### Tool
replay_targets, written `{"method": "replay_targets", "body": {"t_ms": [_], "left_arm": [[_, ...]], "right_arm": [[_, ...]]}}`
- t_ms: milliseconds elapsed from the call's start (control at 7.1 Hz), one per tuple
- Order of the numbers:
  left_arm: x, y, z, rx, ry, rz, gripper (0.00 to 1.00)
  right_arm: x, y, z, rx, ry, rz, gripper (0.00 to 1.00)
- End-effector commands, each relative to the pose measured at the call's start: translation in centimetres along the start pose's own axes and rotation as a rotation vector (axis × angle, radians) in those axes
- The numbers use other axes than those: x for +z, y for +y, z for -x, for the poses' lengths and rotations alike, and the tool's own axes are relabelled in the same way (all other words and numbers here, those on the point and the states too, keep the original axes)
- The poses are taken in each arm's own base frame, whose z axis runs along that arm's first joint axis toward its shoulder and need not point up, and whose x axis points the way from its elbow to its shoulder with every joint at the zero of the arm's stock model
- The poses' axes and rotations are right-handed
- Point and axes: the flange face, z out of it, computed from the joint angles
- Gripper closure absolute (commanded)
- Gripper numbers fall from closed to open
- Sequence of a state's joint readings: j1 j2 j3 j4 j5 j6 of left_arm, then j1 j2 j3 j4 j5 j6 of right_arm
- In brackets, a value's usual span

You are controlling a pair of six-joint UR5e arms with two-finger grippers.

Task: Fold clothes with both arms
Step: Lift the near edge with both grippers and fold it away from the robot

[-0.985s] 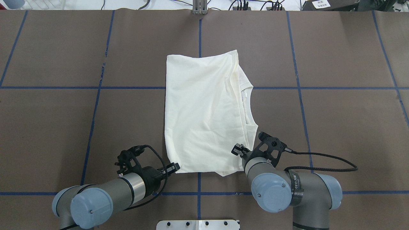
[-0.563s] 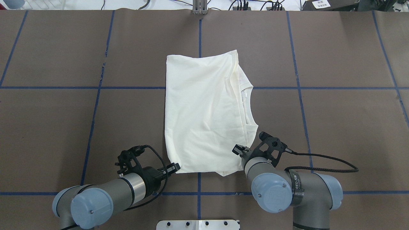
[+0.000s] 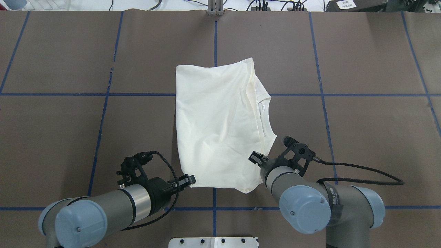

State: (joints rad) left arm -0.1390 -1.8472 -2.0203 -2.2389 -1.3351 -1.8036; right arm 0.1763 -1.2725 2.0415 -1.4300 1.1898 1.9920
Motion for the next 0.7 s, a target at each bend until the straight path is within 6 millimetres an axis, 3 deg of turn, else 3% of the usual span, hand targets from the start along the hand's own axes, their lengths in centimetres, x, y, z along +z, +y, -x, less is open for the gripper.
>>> {"method": "replay_targets", "body": {"t_ms": [0,141,282,422,563], "left_arm": [[-9.0,-0.3,-5.5,-0.005,-0.035,0.014,1.0],[-13.0,0.1,-6.8,-0.05,-0.07,0.039,1.0],[-16.5,0.5,-7.6,-0.062,-0.09,0.072,1.0],[-16.3,0.7,-7.4,-0.052,-0.109,0.071,1.0],[-13.9,1.5,-6.6,-0.016,-0.153,0.071,1.0]], "right_arm": [[-7.5,1.1,0.6,0.017,-0.029,0.078,1.0],[-13.9,1.9,0.3,0.027,-0.014,0.14,1.0],[-17.6,2.1,-0.2,0.035,0.02,0.168,1.0],[-17.5,2.7,0.4,0.031,0.028,0.168,1.0],[-15.4,3.3,0.8,0.017,0.053,0.13,1.0]]}}
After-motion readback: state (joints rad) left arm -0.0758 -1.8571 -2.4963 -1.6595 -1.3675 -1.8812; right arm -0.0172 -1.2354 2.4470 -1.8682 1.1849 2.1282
